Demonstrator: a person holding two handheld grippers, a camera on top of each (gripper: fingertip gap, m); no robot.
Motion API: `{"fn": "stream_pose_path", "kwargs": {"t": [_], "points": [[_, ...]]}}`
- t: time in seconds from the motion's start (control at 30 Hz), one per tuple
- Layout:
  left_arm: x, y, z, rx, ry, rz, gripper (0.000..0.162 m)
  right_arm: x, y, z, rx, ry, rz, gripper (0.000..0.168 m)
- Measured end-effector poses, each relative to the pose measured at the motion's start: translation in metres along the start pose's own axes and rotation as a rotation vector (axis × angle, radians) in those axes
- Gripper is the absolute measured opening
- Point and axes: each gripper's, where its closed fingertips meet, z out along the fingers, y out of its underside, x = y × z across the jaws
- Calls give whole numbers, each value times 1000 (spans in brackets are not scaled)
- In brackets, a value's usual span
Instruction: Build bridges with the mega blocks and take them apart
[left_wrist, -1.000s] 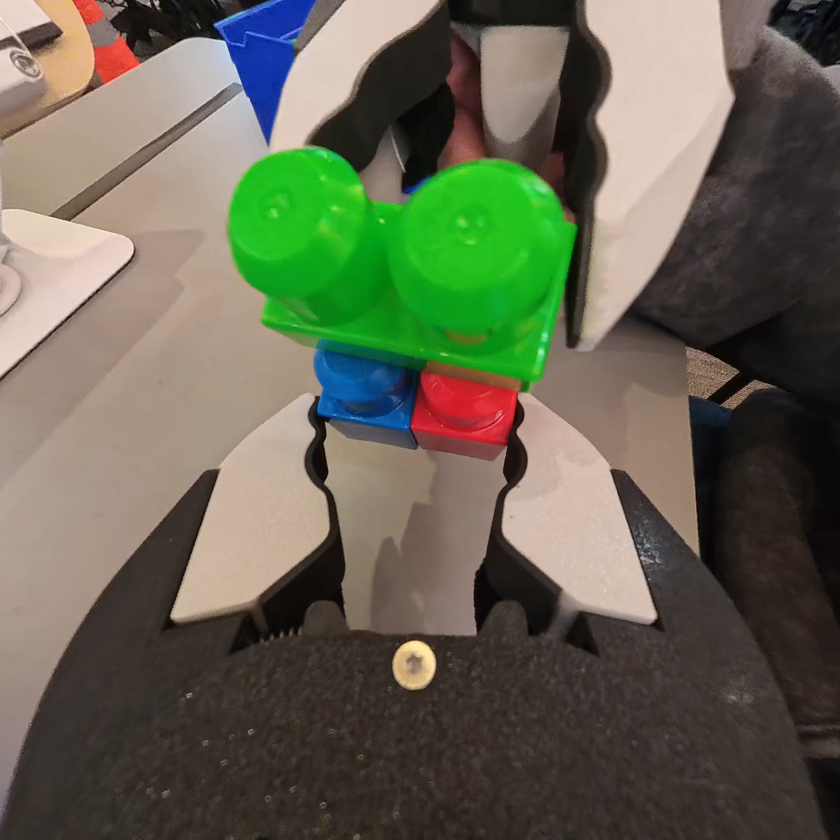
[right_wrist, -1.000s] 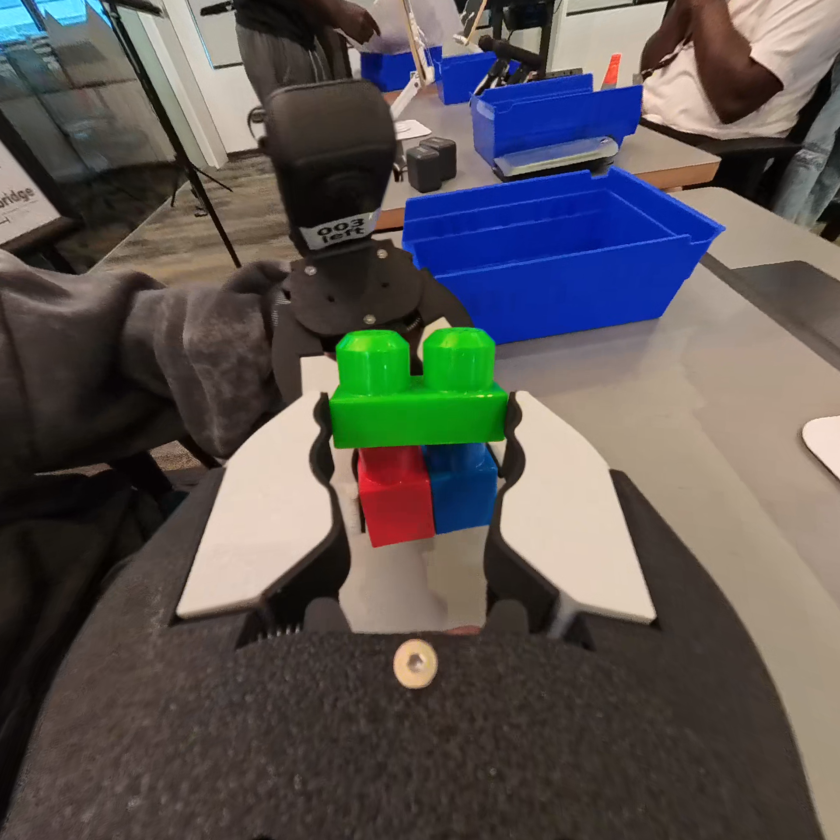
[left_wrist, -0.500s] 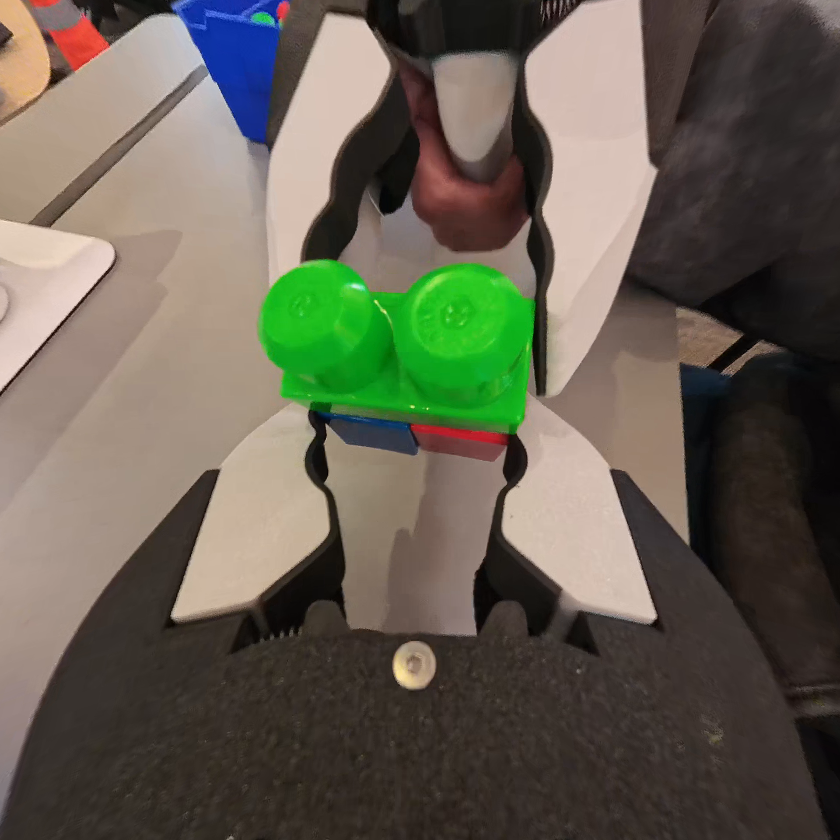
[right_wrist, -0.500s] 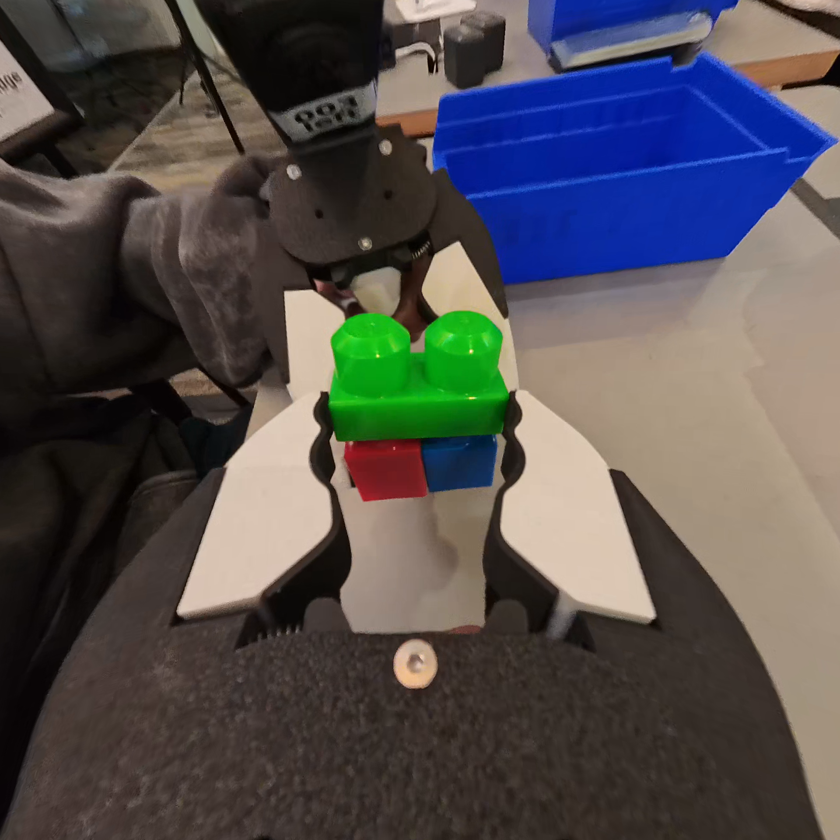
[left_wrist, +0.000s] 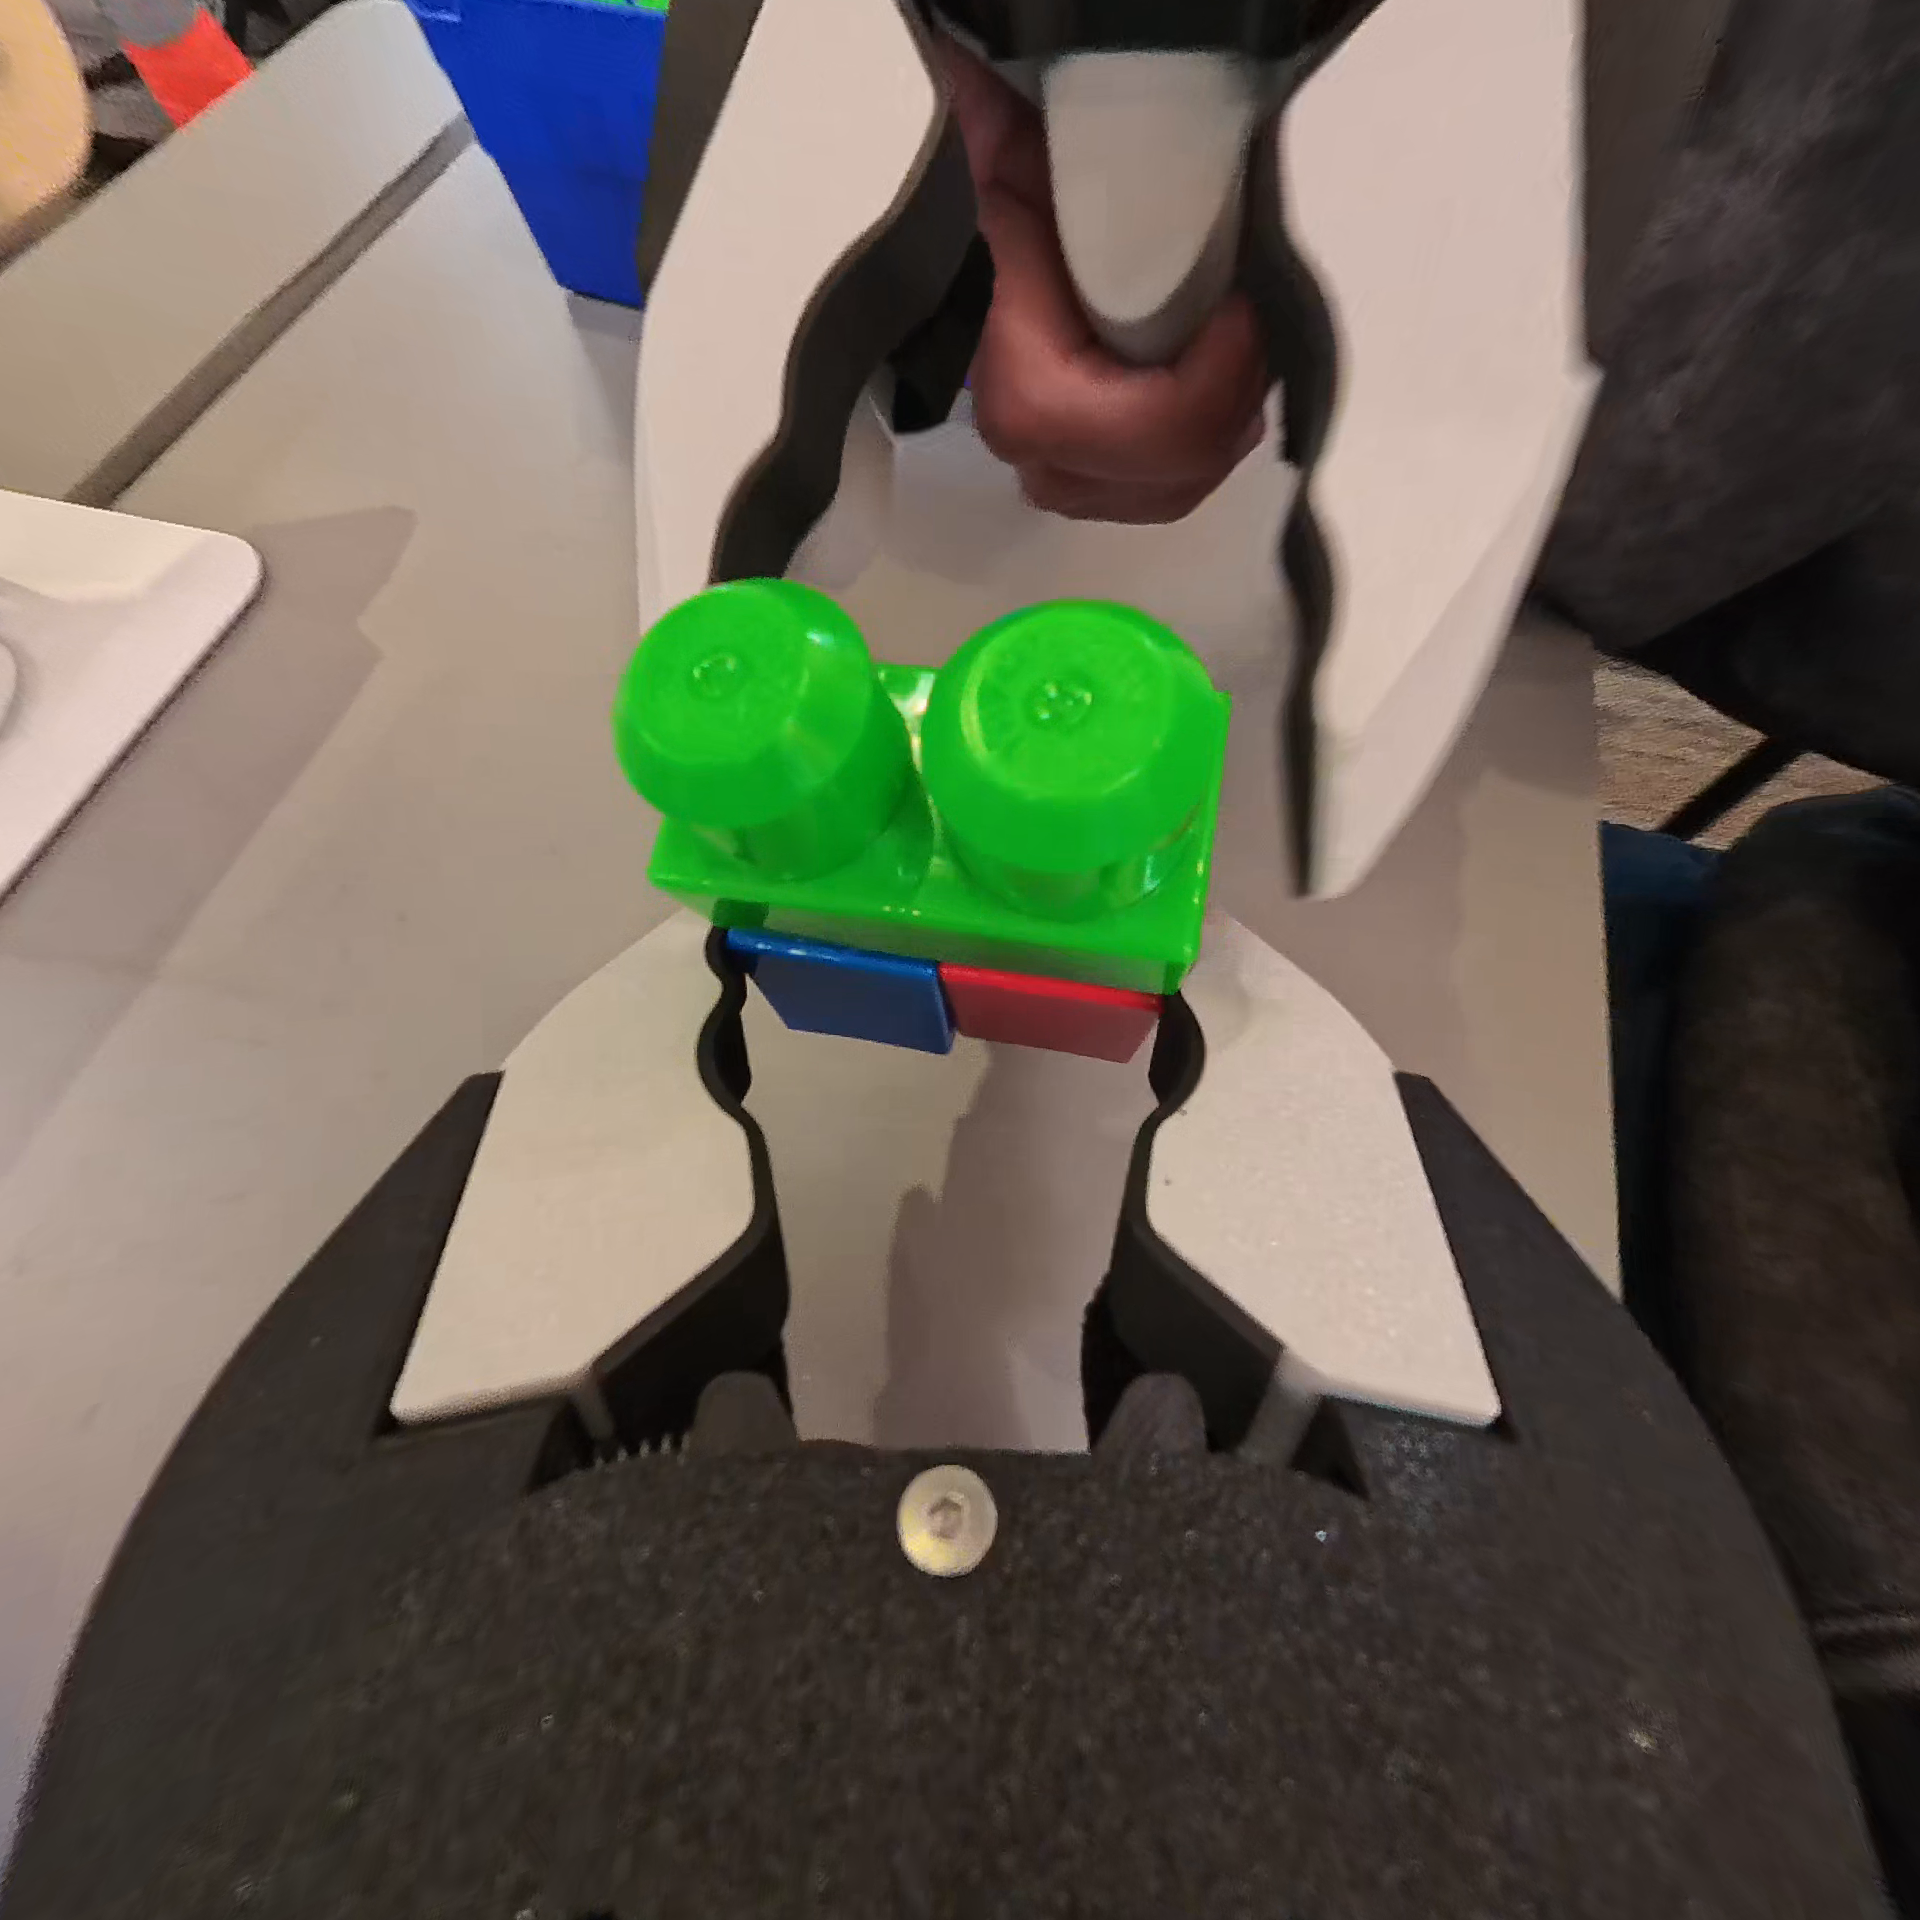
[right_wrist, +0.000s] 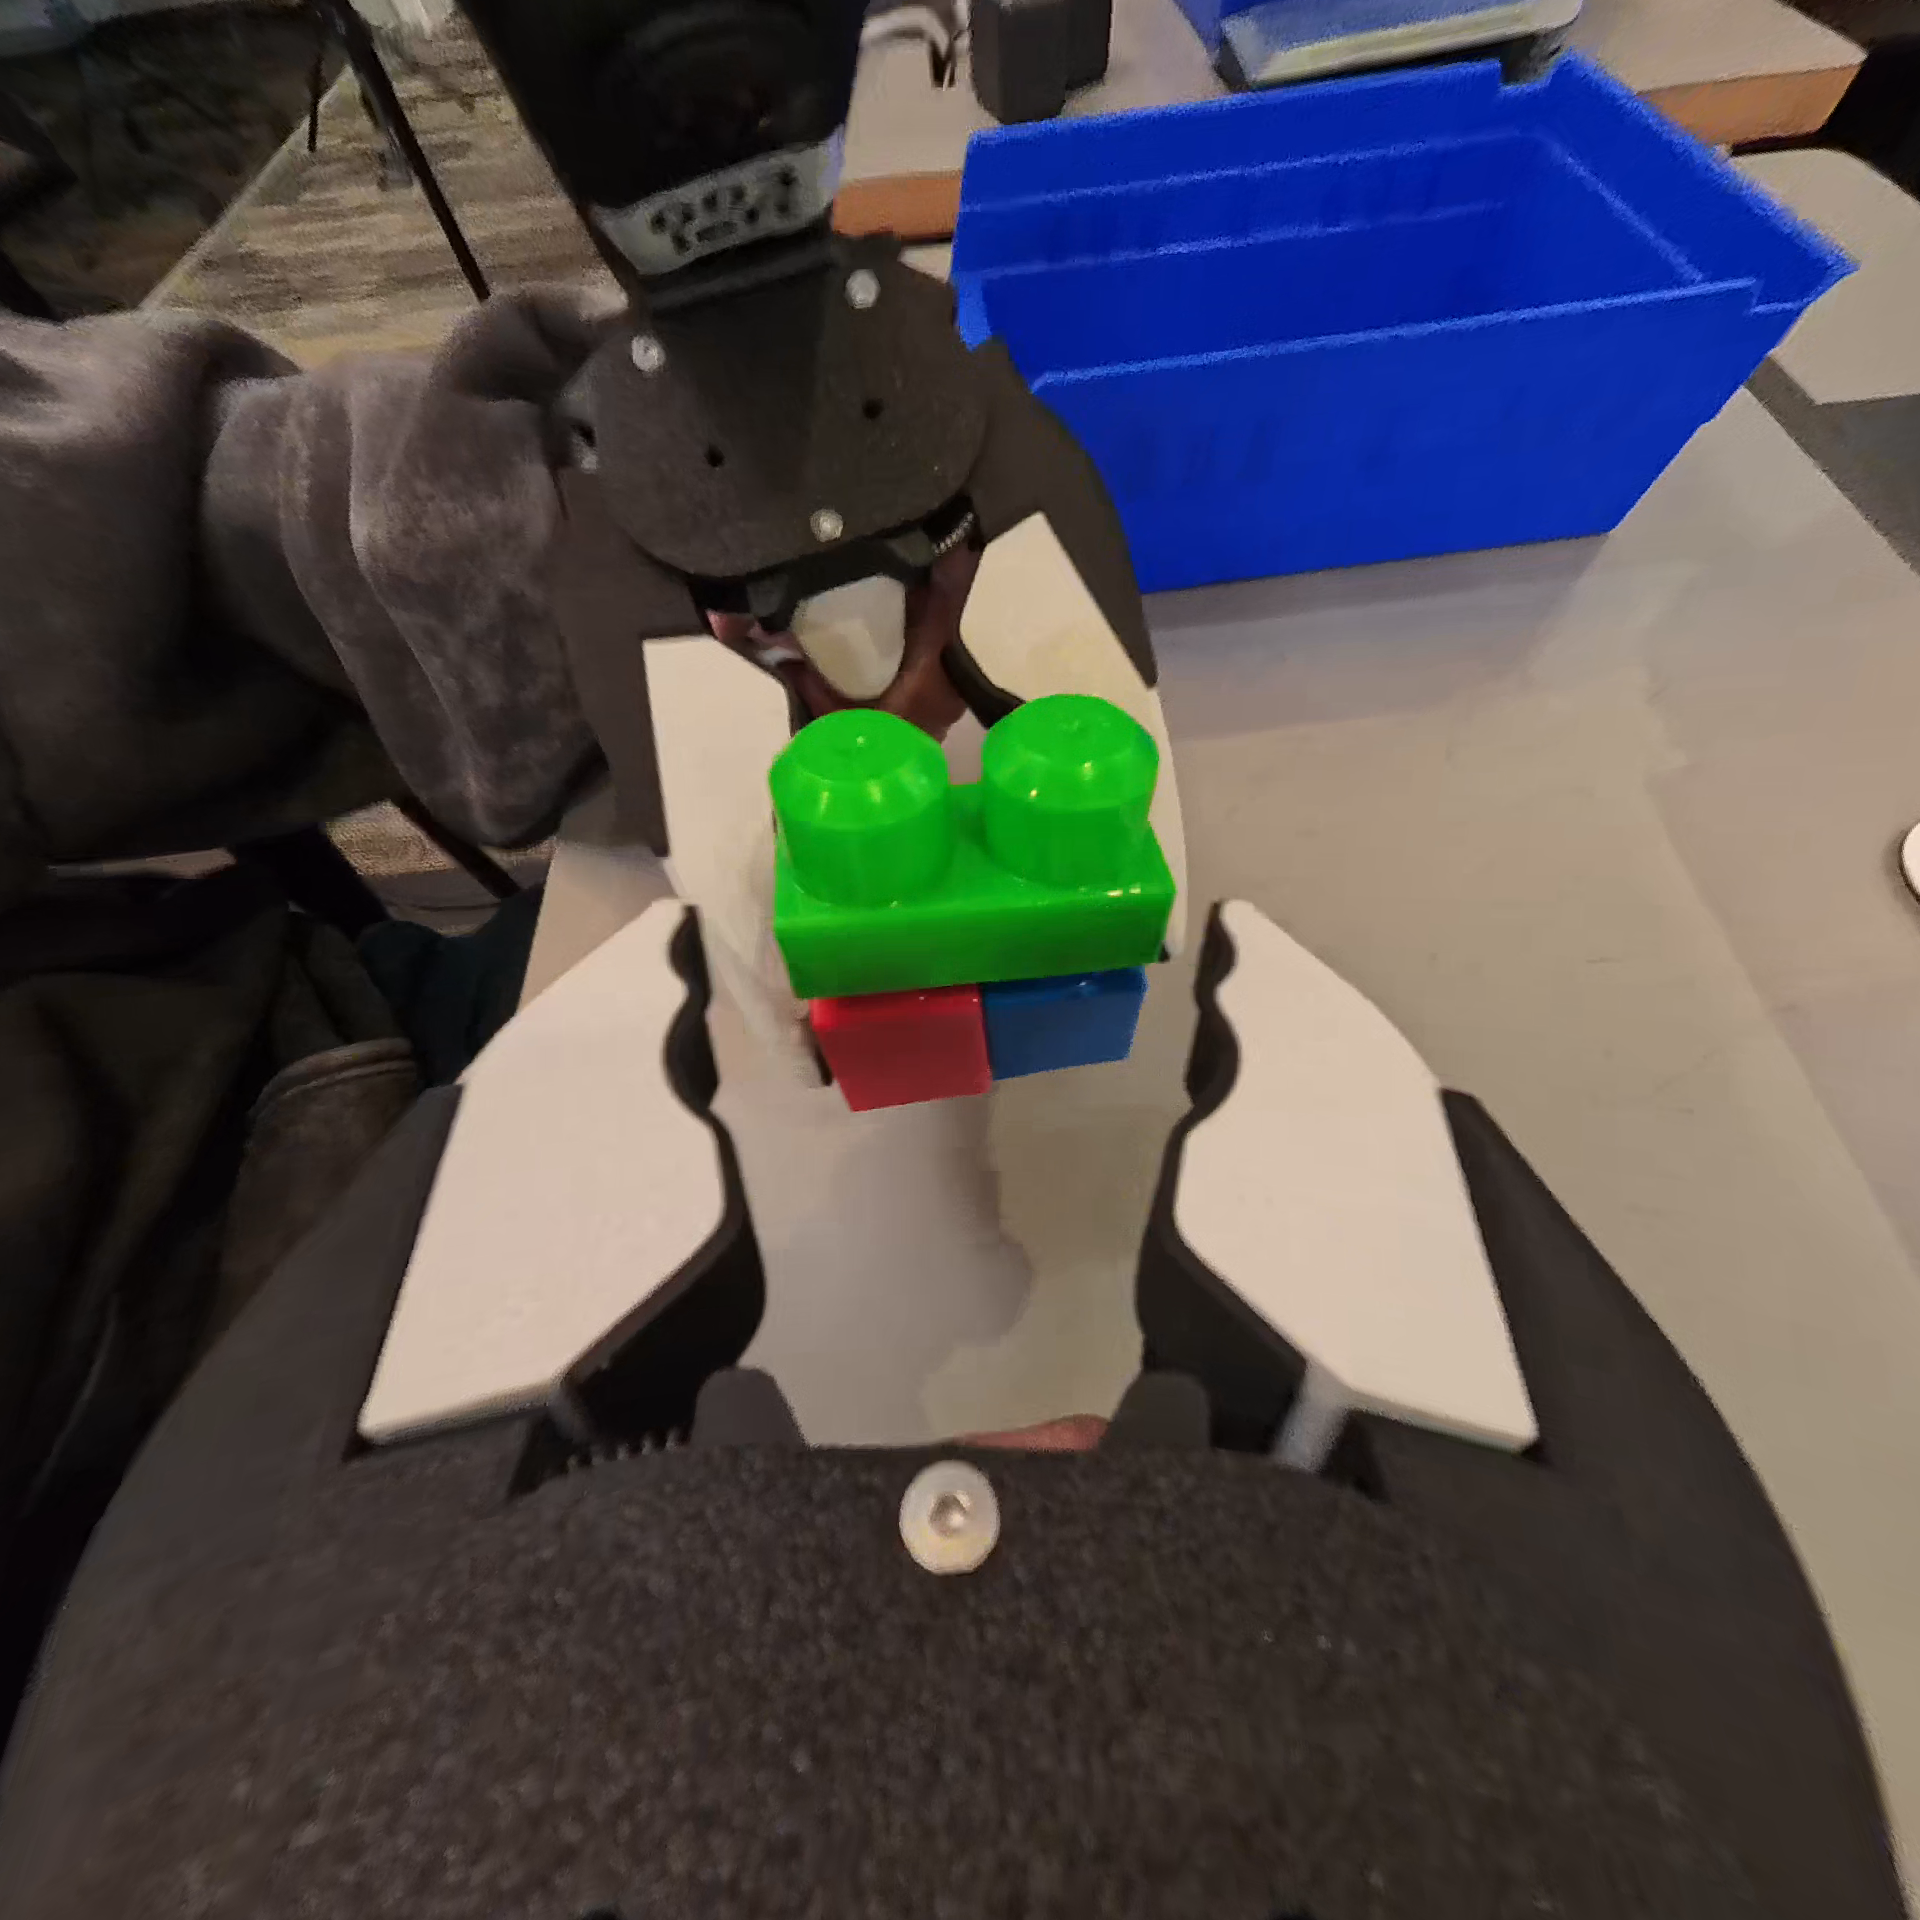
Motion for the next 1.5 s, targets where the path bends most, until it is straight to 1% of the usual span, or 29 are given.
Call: {"fn": "stream_pose_path", "kwargs": {"t": [0.07,0.1,0.17,0.2,0.3,0.37,0.5,0.63,0.7,0.77,0.8,0.9,0.97,1.07,1.27,1.4,1.5], "points": [[-5,2,0,-16,-42,27,76,2,-11,-12,105,-4,83,91],[-6,2,0,-13,-57,36,76,6,-17,-18,177,-13,176,91],[-11,1,0,-4,-102,60,76,18,-15,-24,275,-62,482,93],[-13,0,0,-1,-127,85,76,20,-9,-23,298,-127,651,94],[-15,-2,1,-5,-187,174,76,26,10,-14,379,-309,1077,93],[-14,-1,3,-21,-212,228,76,23,11,-11,447,-451,1217,94],[-14,6,10,-57,-219,257,76,16,13,2,453,-534,1281,101],[-16,14,14,-86,-206,241,76,12,17,15,409,-517,1263,106],[-17,16,15,-92,-203,238,76,14,19,21,396,-504,1273,105],[-15,16,16,-92,-201,240,76,11,19,26,376,-528,1272,104],[-15,16,17,-92,-200,238,76,10,16,26,386,-553,1270,100],[-17,16,17,-86,-211,230,76,13,16,26,398,-548,1271,98],[-17,15,16,-77,-205,219,76,13,16,25,411,-579,1274,95],[-18,16,15,-79,-211,218,76,13,18,22,428,-580,1234,87],[-16,16,18,-77,-199,212,76,12,22,21,428,-579,1223,86],[-16,18,19,-91,-199,213,76,13,23,22,437,-618,1271,87],[-17,15,16,-75,-200,211,76,14,20,20,493,-662,1288,88]]}}
